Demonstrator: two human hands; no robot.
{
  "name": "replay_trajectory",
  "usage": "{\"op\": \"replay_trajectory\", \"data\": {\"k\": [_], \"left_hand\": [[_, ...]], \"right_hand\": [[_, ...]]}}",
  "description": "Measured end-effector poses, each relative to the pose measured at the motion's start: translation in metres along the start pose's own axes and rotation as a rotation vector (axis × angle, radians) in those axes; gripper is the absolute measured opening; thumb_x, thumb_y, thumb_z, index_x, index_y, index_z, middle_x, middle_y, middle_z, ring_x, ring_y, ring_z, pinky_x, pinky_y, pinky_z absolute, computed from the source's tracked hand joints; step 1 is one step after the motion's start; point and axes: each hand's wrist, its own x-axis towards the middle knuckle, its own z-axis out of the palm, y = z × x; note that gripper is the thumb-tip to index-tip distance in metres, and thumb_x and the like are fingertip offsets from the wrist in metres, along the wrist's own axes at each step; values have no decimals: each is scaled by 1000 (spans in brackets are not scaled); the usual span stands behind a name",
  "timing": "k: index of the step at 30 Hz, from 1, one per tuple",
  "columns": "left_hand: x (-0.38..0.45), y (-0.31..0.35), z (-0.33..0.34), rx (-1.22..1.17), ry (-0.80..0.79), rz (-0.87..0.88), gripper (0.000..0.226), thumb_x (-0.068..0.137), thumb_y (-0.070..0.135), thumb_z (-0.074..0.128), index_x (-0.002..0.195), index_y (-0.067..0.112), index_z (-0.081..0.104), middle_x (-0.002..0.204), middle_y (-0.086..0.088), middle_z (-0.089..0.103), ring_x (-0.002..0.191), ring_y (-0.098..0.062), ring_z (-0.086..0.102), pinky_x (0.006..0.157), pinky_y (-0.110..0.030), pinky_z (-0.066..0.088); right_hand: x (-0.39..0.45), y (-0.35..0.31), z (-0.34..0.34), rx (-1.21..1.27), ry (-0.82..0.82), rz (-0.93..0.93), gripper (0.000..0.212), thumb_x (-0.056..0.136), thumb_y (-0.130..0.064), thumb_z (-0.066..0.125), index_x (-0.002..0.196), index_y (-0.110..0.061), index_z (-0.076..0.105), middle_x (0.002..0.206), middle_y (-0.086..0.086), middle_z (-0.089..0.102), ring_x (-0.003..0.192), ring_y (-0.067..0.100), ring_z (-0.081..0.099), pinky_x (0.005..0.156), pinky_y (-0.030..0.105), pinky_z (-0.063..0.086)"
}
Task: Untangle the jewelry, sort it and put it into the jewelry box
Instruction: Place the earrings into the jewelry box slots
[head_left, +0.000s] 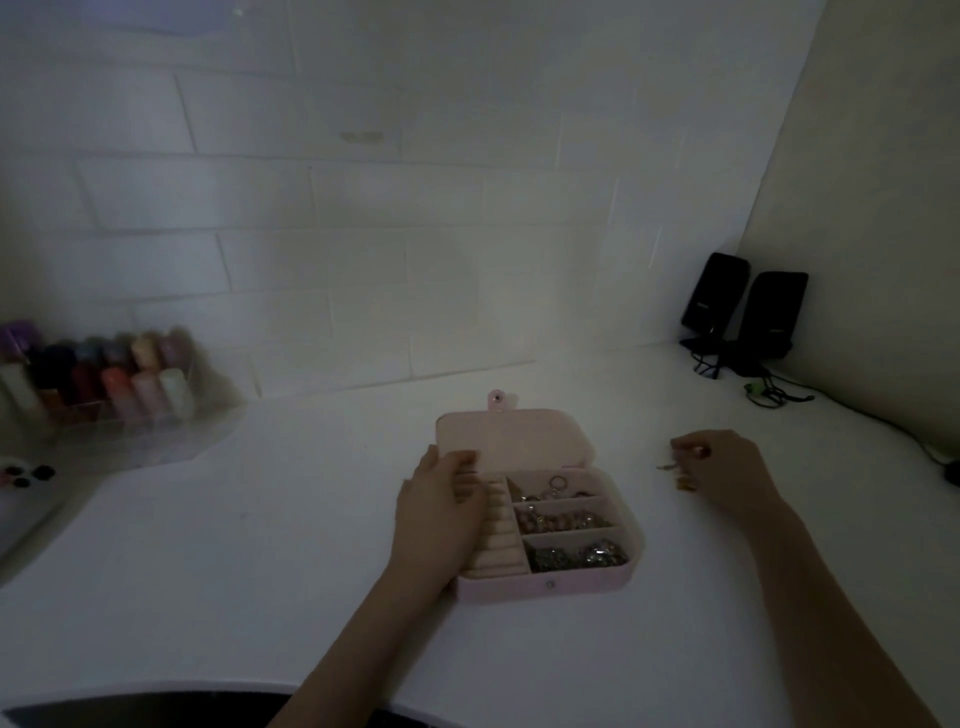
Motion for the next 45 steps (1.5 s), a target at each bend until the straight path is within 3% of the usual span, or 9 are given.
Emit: {"op": "replay_trajectory", "data": {"k": [4, 6, 10, 13, 16, 24, 34, 38, 45], "left_hand": [[12, 12, 33, 147, -92, 11, 43, 87, 28, 48, 129, 20, 49, 136, -5, 40, 123, -26, 45, 111, -47, 27], [14, 17, 42, 148, -97, 50, 47, 86, 31, 44, 131, 16, 47, 136, -12, 39, 122, -30, 43, 108, -44, 32], [27, 26, 40, 95, -48, 247, 51, 85, 36, 40, 130, 14, 50, 142, -6, 38, 135, -23, 30, 114, -34, 23], [42, 46, 31, -104, -104, 368, 35, 89, 34, 52, 120, 20, 61, 125, 10, 56, 117, -1, 46, 105, -20, 32], [59, 62, 29, -289, -251, 295, 18, 85, 21, 67, 103, 21, 71, 102, 5, 71, 96, -5, 65, 94, -28, 49], [67, 52, 20, -685, -454, -9, 22, 75, -1, 72, 97, 2, 70, 82, -14, 73, 78, -22, 71, 68, -24, 57], [64, 49, 20, -791, -440, -108, 9, 80, -5, 64, 85, 0, 70, 74, -15, 70, 63, -17, 67, 60, -21, 56], [63, 49, 19, -776, -406, -99, 14, 82, -6, 62, 94, -3, 69, 75, -16, 70, 62, -16, 68, 61, -20, 57], [63, 50, 21, -661, -378, 0, 6, 80, 1, 69, 79, 6, 72, 71, -15, 72, 63, -13, 69, 62, -17, 55]], "right_hand": [[-4, -5, -1, -1, 72, -23, 6, 83, -4, 68, 84, -9, 71, 88, 11, 69, 72, 16, 56, 63, 18, 42], [-7, -9, -4, 92, 79, 7, 13, 82, -3, 67, 85, -16, 69, 83, 7, 68, 71, 17, 59, 69, 26, 49], [-13, -44, -23, 373, 105, -51, 21, 80, -3, 69, 94, -18, 69, 81, 4, 68, 74, 16, 64, 66, 16, 46], [-28, -87, -29, 638, -153, -147, 29, 77, 7, 69, 102, -7, 68, 82, 9, 67, 67, 9, 65, 64, 16, 51], [-40, -113, -19, 749, -303, -199, 29, 80, 11, 65, 105, -3, 65, 85, 10, 67, 70, 13, 65, 63, 18, 52], [-48, -121, 3, 457, -217, -343, 50, 78, -9, 75, 113, -39, 57, 100, -5, 55, 67, 22, 63, 67, 32, 55], [-61, -121, 8, 583, -313, -220, 53, 74, 0, 75, 114, -28, 55, 98, -2, 58, 78, 11, 64, 77, 28, 56], [-64, -121, 13, 587, -229, -205, 37, 77, -5, 74, 108, -20, 59, 75, 0, 63, 73, 15, 69, 69, 23, 56], [-60, -119, 10, 636, -179, -221, 19, 82, 0, 67, 94, -14, 67, 71, 5, 65, 67, 17, 64, 71, 35, 55]]}}
